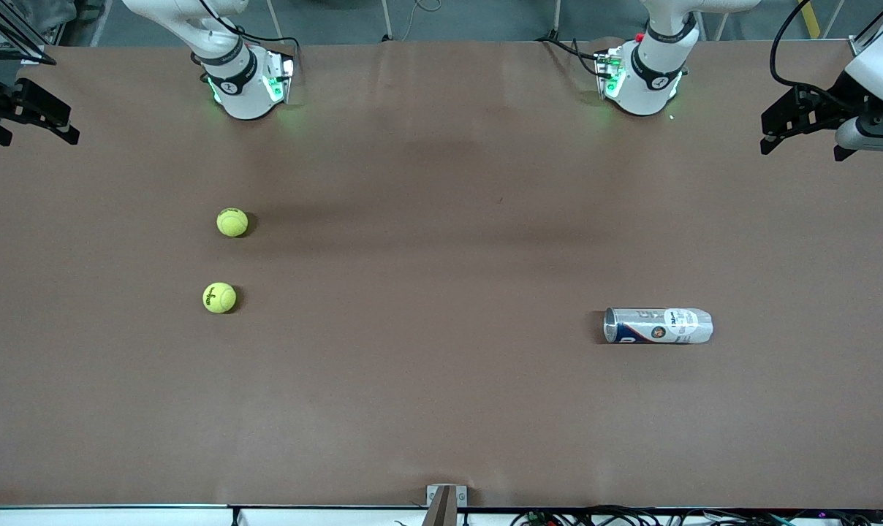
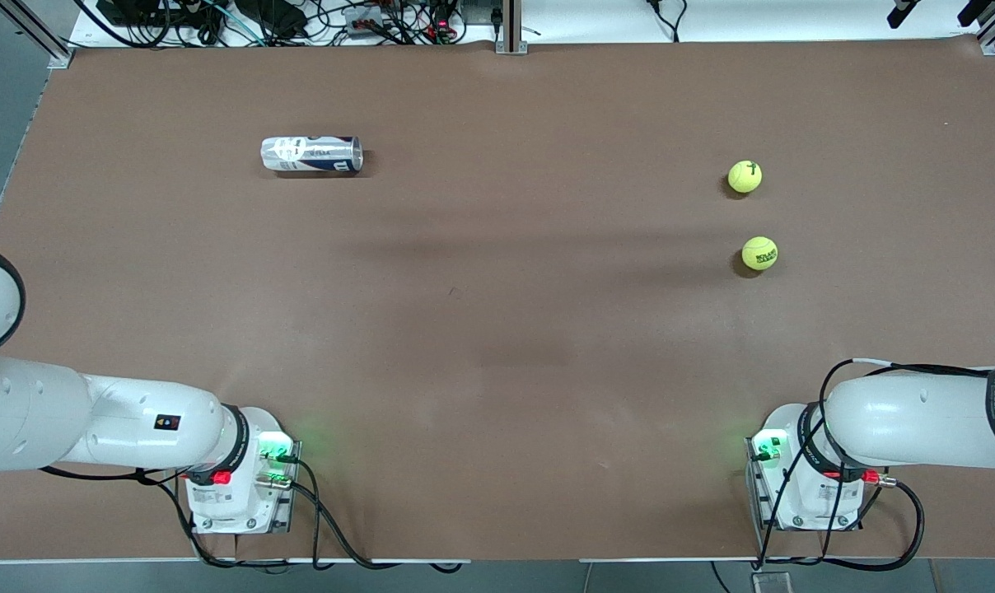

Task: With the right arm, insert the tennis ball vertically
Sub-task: 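Lower the right gripper over the nearer tennis ball and grasp it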

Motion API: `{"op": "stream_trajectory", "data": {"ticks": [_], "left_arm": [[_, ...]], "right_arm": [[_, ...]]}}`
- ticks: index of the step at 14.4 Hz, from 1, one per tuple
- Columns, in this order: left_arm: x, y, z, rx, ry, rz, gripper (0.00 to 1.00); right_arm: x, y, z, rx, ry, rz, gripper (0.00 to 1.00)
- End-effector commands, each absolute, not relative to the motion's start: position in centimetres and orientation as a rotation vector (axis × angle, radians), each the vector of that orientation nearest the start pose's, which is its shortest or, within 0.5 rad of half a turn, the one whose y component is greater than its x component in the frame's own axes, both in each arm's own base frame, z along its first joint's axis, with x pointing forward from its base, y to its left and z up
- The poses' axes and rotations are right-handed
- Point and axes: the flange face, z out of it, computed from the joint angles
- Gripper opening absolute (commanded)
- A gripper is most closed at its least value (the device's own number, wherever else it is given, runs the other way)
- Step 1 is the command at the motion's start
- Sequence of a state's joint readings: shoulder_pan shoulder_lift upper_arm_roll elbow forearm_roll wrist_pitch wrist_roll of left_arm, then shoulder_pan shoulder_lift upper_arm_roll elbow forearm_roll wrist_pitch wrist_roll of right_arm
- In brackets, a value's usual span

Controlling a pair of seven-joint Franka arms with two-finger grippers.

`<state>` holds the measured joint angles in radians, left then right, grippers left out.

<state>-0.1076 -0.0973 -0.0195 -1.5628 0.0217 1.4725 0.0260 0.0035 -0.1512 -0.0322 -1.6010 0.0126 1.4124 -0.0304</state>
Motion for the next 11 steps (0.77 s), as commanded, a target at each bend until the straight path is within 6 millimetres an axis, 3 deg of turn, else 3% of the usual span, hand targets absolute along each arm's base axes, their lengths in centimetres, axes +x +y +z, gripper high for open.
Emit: {"op": "stream_trajectory", "data": {"ticks": [1,4,6,8,11], "left_arm": [[51.2,-6.3,67.7,-3.107,0.225,-0.029,1.0],[51.6,-5.8,67.4,-3.105,0.229,-0.026,1.0],[53.5,-4.7,66.5,-3.108,0.204,-0.025,1.0],[55.5,-4.1,64.1,-3.103,0.26,-0.016,0.99],[59.3,-4.6,58.2,-3.08,0.357,0.056,1.0]], "right_arm": [[48.7,-1.4,67.5,-3.138,-0.005,0.053,1.0],[48.5,-1.3,67.3,-3.139,-0.007,0.07,1.0],[48.5,-1.5,67.3,-3.139,-0.002,0.072,1.0],[48.5,-1.5,67.4,-3.139,-0.002,0.067,1.0],[48.5,-1.5,67.8,-3.149,-0.005,0.054,1.0]]}}
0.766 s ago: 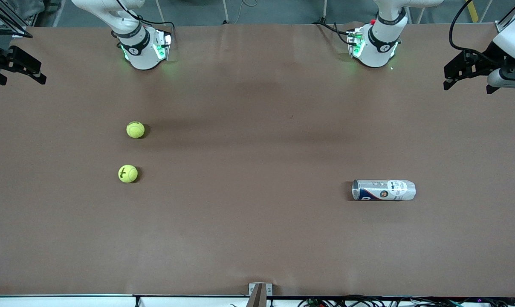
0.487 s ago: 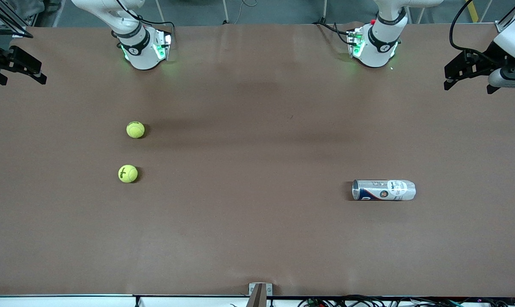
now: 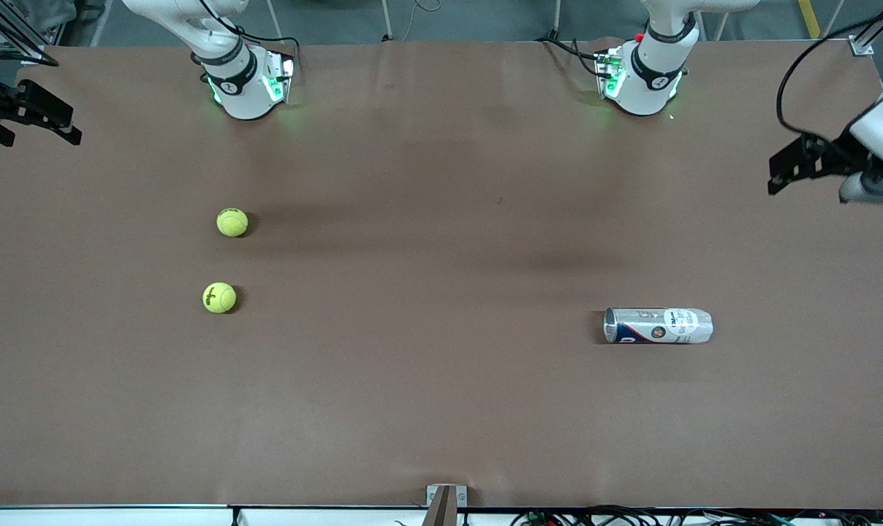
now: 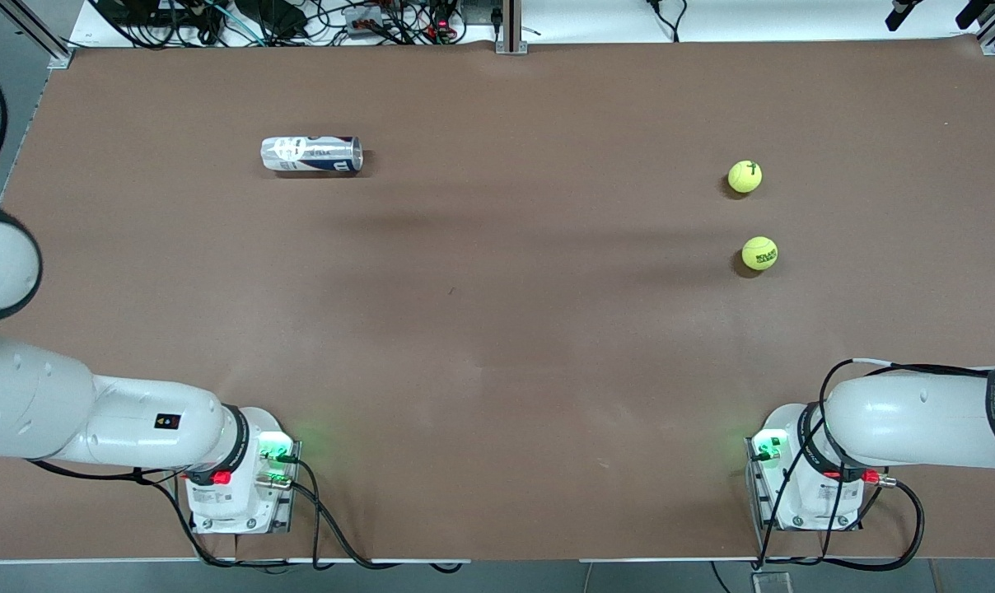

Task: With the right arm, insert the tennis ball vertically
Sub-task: 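Lower the right gripper over the nearer tennis ball and grasp it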

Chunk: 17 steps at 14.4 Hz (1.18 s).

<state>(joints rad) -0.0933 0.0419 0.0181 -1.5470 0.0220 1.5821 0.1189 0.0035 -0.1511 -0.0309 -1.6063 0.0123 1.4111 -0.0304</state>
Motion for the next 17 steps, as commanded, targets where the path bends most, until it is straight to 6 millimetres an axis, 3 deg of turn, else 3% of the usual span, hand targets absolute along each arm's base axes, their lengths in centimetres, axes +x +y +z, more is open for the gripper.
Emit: {"op": "stream_trajectory", "data": {"ticks": [1,4,7,9,11,13,14,17], "left_arm": [[60.1,-4.8,56.4,-3.07,0.363,0.087,1.0],[62.1,-7.4,51.4,-2.93,0.463,0.168,1.0],[63.7,-9.1,46.1,-2.906,0.519,0.236,1.0],[64.3,-9.9,42.8,-2.886,0.592,0.303,1.0],[64.6,-11.7,40.6,-2.857,0.76,0.334,1.0],[65.1,-13.2,37.8,-2.777,0.98,0.353,1.0],[65.3,-14.4,36.5,-2.722,1.083,0.352,1.0],[65.6,-15.6,32.2,-2.576,1.301,0.424,1.0]], "right_arm": [[48.5,-1.5,67.9,-3.15,-0.002,0.051,1.0],[49.3,-1.9,67.5,-3.149,0.009,0.051,1.0],[51.7,-2.3,64.4,-3.147,0.021,0.119,1.0],[53.4,-2.9,63.2,-3.152,0.034,0.062,1.0],[55.7,-5.0,60.4,-3.137,0.082,0.053,1.0],[58.6,-5.3,55.8,-3.138,0.036,0.094,1.0],[59.4,-5.1,55.1,-3.147,0.009,0.064,1.0],[60.9,-5.2,51.3,-3.12,0.041,0.091,1.0]]}}
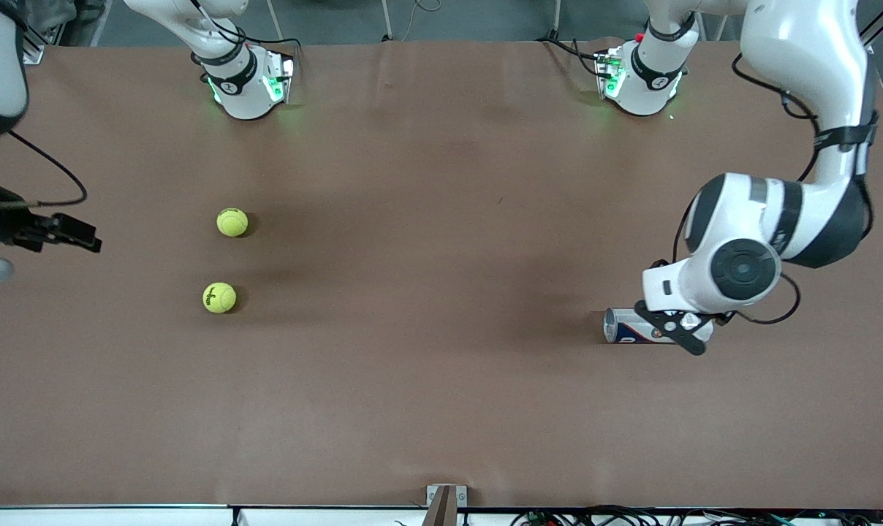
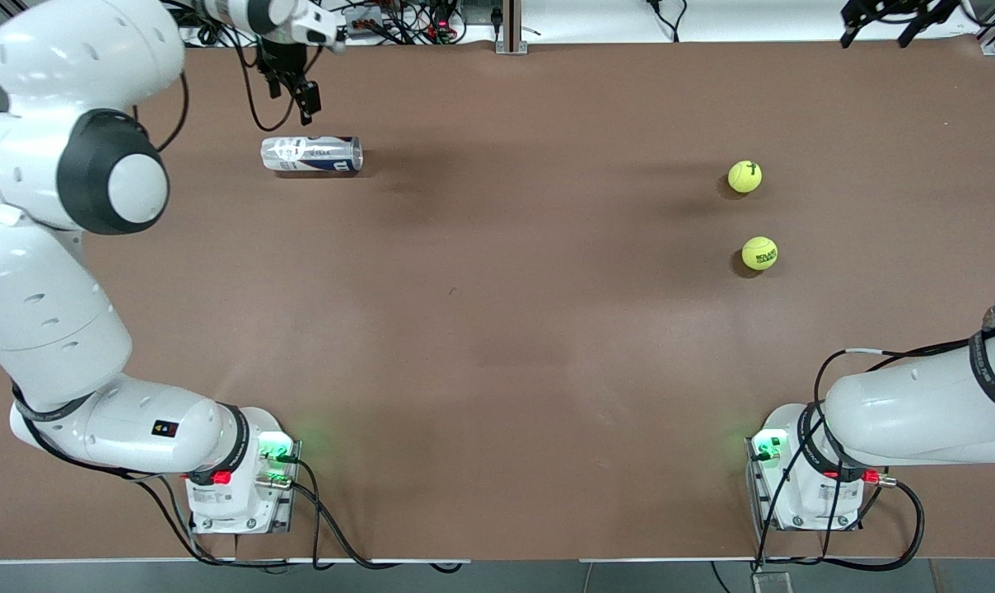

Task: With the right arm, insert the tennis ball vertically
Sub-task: 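Lower the right gripper over the nearer tennis ball and grasp it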

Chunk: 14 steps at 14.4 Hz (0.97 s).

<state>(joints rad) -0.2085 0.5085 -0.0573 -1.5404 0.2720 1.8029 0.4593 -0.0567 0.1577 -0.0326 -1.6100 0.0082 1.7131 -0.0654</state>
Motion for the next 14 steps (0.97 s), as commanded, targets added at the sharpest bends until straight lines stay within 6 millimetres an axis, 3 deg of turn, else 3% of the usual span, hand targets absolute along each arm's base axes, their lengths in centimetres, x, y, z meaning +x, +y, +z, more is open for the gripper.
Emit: {"op": "stream_trajectory", "data": {"ticks": [1,4,8,9,11,14], "left_arm": [[65.8,-15.9,31.3,-2.524,1.371,0.428,1.0],[65.8,-18.2,29.6,-2.291,1.538,0.433,1.0],[66.0,-18.0,24.8,-2.092,1.592,0.508,1.0],[65.6,-20.0,23.9,-2.009,1.634,0.499,1.0],[64.9,-21.5,22.8,-1.942,1.664,0.514,1.0],[64.9,-20.7,21.2,-1.941,1.669,0.538,1.0]], "right_arm": [[61.5,-5.1,50.1,-3.102,0.049,0.084,1.0],[62.0,-4.4,45.2,-3.09,0.107,0.01,1.0],[62.3,-2.8,38.6,-3.029,0.256,0.015,1.0],[62.6,-2.3,37.2,-3.014,0.263,0.03,1.0],[62.8,-1.3,34.8,-3.017,0.259,0.028,1.0],[62.4,-0.9,31.3,-3.028,0.27,-0.025,1.0]]}}
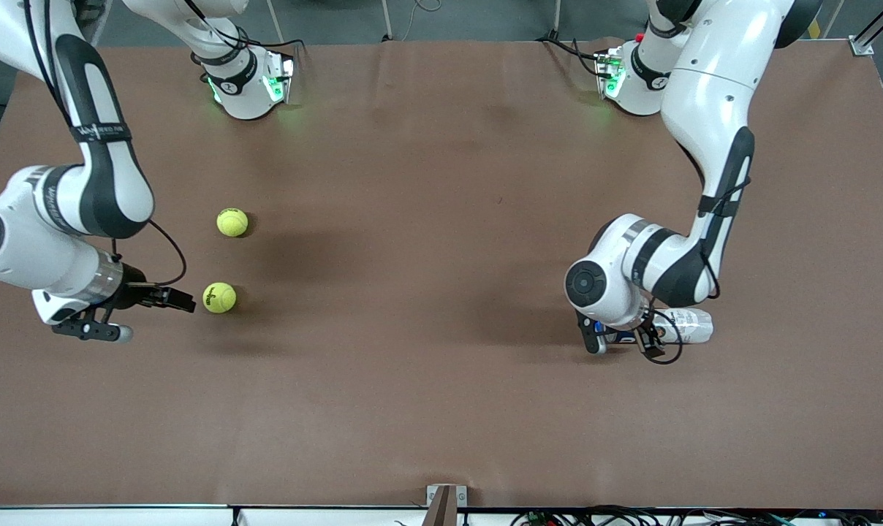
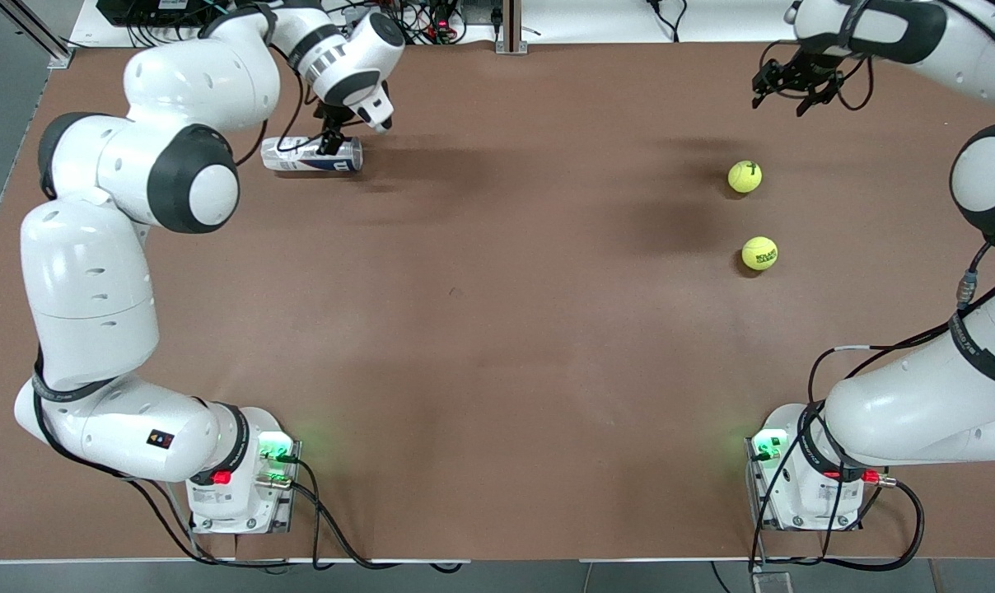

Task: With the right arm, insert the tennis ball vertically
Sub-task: 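Lower the right gripper over the nearer tennis ball and grasp it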

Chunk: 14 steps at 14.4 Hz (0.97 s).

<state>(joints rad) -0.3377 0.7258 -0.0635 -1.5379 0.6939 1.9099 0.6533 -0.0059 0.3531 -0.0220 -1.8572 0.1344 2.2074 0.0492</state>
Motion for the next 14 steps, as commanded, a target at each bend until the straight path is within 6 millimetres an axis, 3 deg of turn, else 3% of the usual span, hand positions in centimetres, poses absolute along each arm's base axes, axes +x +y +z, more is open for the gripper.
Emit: {"op": "stream_trajectory", "data": {"ticks": [1,3,7,14], "left_arm": [[64.8,-20.7,20.4,-1.926,1.681,0.536,1.0],[64.5,-20.5,19.7,-1.891,1.697,0.528,1.0],[64.7,-18.8,19.0,-1.91,1.7,0.525,1.0],[64.6,-16.4,16.8,-1.95,1.743,0.449,1.0]], "right_arm": [[62.2,-1.0,30.1,-3.039,0.264,-0.051,1.0],[61.6,-1.0,27.8,-3.046,0.265,-0.078,1.0],[61.1,0.1,25.3,-3.059,0.234,-0.061,1.0],[60.3,0.5,23.5,-3.095,0.186,-0.023,1.0]]}}
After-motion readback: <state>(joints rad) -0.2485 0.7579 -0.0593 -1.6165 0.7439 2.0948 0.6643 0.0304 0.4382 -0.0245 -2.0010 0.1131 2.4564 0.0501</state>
